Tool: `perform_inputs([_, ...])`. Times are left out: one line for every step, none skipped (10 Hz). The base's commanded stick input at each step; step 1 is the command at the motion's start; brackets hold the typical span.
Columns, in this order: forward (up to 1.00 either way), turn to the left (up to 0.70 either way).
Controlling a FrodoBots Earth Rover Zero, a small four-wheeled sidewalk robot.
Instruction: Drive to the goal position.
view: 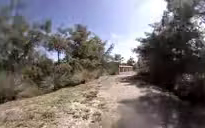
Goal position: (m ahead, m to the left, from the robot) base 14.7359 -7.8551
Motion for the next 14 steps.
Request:
perform_inputs([0.70, -0.27])
perform_inputs([0.70, -0.02])
perform_inputs([0.70, 0.00])
perform_inputs([0.70, 0.00])
perform_inputs([0.70, 0.00])
perform_inputs([0.70, 0.00])
perform_inputs([0.70, 0.00])
perform_inputs([0.70, 0.00])
perform_inputs([0.70, -0.27])
perform_inputs([0.70, -0.27])
perform_inputs([0.70, -0.27])
perform_inputs([0.70, -0.27])
perform_inputs([0.70, -0.02])
perform_inputs([0.70, 0.00])
